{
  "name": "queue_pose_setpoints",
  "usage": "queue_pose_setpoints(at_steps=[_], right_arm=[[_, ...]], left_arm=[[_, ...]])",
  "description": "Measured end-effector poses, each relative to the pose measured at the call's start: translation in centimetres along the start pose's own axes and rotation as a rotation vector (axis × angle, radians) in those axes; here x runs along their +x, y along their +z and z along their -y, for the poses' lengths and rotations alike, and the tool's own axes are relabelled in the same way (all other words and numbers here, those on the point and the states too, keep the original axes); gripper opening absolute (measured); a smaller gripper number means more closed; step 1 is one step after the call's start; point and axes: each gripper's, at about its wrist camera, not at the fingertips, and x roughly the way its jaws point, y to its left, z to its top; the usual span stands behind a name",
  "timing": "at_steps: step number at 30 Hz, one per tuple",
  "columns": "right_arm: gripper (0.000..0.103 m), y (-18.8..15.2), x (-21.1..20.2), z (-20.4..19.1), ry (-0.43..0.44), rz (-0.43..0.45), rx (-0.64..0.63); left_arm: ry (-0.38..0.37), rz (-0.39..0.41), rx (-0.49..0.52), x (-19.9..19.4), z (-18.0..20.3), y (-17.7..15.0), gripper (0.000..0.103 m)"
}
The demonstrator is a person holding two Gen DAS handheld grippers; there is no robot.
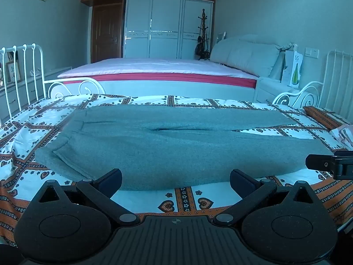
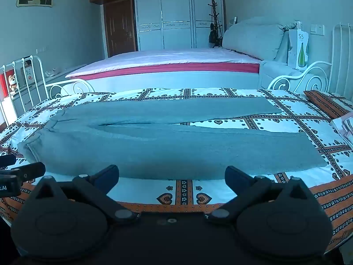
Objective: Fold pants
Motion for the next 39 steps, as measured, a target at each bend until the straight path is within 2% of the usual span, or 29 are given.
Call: queue_pose_setpoints(at_steps=[39], right_arm=[[0.097,0.01,0.03,0.03,0.001,-0.002,-0.002]], left_arm=[[0.003,-0.002,0.005,-0.01,-0.55,-0.26,0.103]])
